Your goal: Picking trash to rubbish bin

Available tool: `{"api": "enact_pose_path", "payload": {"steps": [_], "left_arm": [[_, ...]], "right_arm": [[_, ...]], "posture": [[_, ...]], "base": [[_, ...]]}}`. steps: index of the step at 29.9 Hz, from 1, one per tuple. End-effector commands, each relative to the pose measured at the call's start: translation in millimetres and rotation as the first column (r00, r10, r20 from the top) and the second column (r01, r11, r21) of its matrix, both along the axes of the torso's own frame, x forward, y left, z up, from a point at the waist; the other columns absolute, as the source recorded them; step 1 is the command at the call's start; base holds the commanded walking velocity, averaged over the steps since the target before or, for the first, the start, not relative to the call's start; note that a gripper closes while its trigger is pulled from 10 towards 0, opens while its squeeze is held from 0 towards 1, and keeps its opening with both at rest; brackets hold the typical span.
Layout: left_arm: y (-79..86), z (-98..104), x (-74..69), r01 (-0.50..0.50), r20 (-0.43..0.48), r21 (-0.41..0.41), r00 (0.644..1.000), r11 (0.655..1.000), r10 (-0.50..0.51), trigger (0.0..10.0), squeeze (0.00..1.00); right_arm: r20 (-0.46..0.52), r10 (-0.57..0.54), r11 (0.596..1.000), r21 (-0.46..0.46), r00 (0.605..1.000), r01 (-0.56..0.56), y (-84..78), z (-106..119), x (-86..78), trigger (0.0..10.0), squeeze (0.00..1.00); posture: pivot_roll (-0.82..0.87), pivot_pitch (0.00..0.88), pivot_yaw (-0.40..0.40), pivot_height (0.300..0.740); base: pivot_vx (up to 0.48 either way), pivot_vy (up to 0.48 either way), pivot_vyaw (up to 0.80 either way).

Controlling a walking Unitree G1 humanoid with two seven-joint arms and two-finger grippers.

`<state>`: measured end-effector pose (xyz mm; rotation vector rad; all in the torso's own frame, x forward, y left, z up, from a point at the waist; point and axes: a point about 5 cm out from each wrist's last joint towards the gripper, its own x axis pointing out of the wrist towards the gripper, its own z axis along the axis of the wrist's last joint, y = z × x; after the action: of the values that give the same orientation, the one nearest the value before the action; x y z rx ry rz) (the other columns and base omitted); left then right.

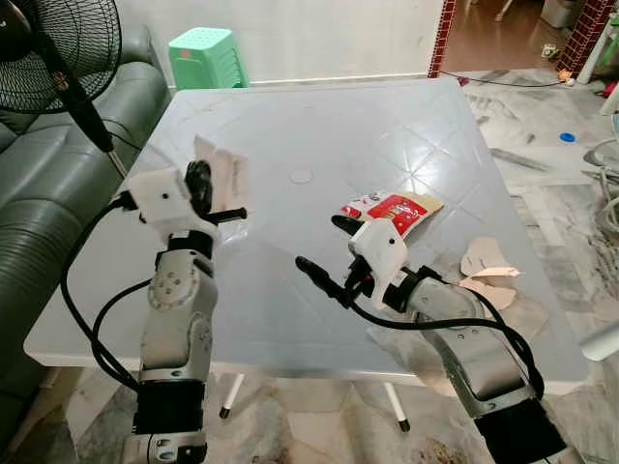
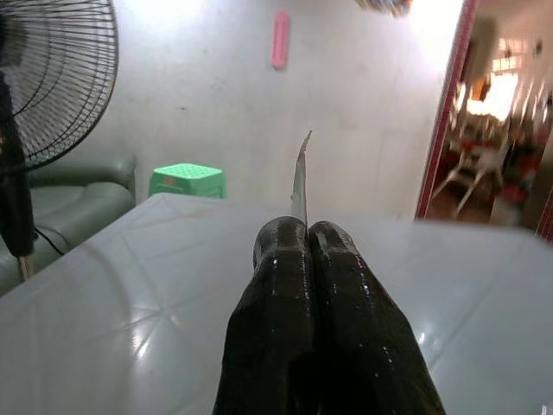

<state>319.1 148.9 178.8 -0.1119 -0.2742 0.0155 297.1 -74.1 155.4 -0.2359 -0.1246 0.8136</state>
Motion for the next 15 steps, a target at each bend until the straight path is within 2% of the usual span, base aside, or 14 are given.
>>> {"api": "enact_pose_path", "payload": {"steps": [1,3,7,10,15], "left_arm": [[3.5,-2.2,-4.4,-0.029,0.007,0.065,1.0,0.997,0.028,0.0,0.0],[1.4,-5.7,-8.0,-0.036,0.0,0.12,0.999,0.992,0.037,0.0,0.0],[-1.2,-8.7,-12.1,-0.033,-0.003,0.144,0.999,0.989,0.034,0.0,0.0],[-5.9,-14.9,-18.2,-0.031,-0.024,0.161,0.999,0.986,0.035,0.0,0.0],[-9.1,-17.9,-21.8,-0.036,-0.031,0.167,0.999,0.985,0.041,0.0,0.0]], "right_arm": [[0.034,-0.052,0.999,0.012,0.998,0.051,-2.9,6.3,5.9,10.0,0.12],[0.036,-0.106,0.994,0.036,0.994,0.105,-8.1,8.5,11.2,10.0,0.13],[0.041,-0.16,0.986,0.053,0.986,0.158,-14.0,10.6,16.3,10.0,0.13],[0.029,-0.274,0.956,0.118,0.961,0.269,-26.0,15.9,26.8,10.0,0.12],[0.037,-0.346,0.929,0.151,0.938,0.337,-33.8,19.9,32.4,10.0,0.13]], "posture": [[-0.03,0.046,0.059,0.74],[-0.03,0.046,0.059,0.74],[-0.03,0.046,0.059,0.74],[-0.02,0.046,0.06,0.74],[-0.01,0.045,0.061,0.74]], "base": [[0.0,0.0,0.0],[0.0,0.0,0.0],[0.0,0.0,0.0],[0.0,0.0,0.0],[0.0,0.0,0.0]]}}
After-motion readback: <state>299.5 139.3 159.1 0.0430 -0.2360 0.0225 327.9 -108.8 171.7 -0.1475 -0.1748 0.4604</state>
